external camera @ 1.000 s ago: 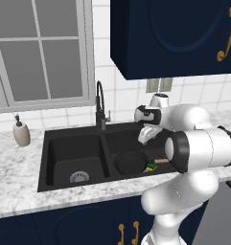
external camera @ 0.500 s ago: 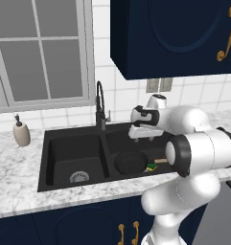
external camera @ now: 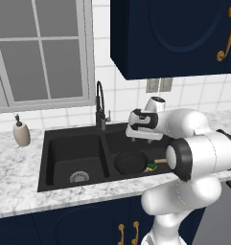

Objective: Pick the pan and sponge and place them into the sink. Then turn on the water.

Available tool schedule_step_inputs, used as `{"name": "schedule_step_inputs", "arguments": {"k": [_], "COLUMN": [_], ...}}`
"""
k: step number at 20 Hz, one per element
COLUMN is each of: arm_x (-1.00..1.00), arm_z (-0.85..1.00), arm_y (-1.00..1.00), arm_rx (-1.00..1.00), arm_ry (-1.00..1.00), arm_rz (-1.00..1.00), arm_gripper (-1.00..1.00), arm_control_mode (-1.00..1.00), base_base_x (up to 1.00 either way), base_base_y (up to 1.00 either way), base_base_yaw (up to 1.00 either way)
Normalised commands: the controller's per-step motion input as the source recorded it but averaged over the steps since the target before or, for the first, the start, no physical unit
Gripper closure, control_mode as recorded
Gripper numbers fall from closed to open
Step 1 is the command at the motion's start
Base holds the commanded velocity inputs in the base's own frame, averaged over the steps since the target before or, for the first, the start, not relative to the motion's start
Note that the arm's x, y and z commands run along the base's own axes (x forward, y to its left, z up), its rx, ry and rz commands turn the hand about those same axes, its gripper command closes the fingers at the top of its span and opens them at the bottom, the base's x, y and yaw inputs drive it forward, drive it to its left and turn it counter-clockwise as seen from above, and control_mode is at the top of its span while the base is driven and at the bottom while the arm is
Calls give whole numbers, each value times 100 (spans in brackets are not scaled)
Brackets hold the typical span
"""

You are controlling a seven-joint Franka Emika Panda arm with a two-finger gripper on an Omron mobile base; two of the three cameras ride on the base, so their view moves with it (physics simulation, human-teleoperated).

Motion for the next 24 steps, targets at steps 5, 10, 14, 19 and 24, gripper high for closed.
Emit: {"name": "schedule_step_inputs", "arguments": {"k": [5, 10, 14, 19, 24], "arm_x": [15, 28, 28, 6, 33], "arm_z": [6, 18, 6, 0, 2], "arm_y": [14, 30, 20, 0, 10], "arm_rx": [14, 4, 0, 1, 8], "arm_ry": [-11, -16, -11, 0, -6], "arm_rz": [-10, -1, 0, -1, -3], "arm_gripper": [-100, -100, -100, -100, -100], "arm_control_mode": [-100, -100, -100, -100, -100], "base_base_x": [0, 0, 0, 0, 0], "base_base_y": [0, 0, 0, 0, 0], "base_base_yaw": [0, 0, 0, 0, 0]}}
